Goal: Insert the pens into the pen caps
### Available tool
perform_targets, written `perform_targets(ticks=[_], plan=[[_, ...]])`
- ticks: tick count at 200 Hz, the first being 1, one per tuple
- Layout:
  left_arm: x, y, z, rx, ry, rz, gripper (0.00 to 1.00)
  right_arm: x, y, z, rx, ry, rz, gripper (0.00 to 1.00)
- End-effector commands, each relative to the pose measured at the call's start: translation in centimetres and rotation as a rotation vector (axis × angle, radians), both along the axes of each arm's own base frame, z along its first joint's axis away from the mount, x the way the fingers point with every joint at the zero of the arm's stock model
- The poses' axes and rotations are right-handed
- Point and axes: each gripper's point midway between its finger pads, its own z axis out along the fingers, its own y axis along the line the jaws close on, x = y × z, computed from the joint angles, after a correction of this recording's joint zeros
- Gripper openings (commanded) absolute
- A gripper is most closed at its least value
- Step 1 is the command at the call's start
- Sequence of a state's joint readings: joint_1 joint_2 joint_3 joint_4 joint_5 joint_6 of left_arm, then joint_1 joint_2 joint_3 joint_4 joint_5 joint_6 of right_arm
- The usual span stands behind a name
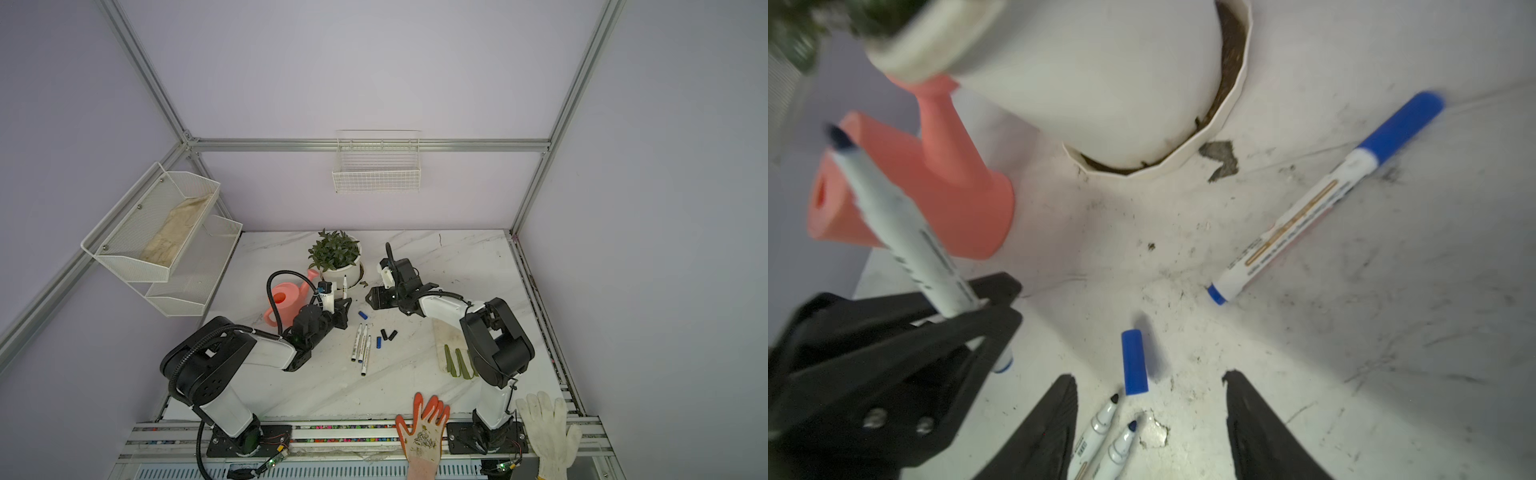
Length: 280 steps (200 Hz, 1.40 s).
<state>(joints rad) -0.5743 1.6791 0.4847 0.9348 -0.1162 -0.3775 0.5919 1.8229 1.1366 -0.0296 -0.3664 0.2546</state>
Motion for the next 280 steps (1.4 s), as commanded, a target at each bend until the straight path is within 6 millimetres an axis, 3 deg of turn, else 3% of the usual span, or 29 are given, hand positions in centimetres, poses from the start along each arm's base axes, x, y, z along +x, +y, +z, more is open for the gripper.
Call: perform_targets(ticks=[1,36,70,107,163,253,280], plan=[[-0.2,1.9,1.6,-0.048,-0.045,0.087,0.00,-0.3,-0.1,-1.6,-0.143,-0.022,0.037,0.60],[-0.8,3.4,1.3,-0.050,-0.039,0.147,0.00,-1.5,2.5,-2.6,-0.188,-0.048,0.128,0.59],[-0.9,3.6,1.8,-0.053,-0.048,0.155,0.00,-1.7,4.0,-4.4,-0.278,-0.055,0.181,0.55],[-1.1,3.6,2.7,-0.046,-0.070,0.142,0.00,-1.4,3.8,-7.2,-0.455,-0.068,0.192,0.50],[-1.3,3.4,3.6,-0.023,-0.089,0.119,0.00,-2.0,2.8,-9.2,-0.591,-0.065,0.210,0.34],[-1.3,2.2,4.1,-0.017,-0.097,0.059,0.00,-4.1,1.3,-8.0,-0.597,-0.037,0.241,0.35],[-1.3,1.6,4.1,-0.013,-0.098,0.029,0.00,-3.6,1.9,-8.3,-0.585,-0.052,0.244,0.26]])
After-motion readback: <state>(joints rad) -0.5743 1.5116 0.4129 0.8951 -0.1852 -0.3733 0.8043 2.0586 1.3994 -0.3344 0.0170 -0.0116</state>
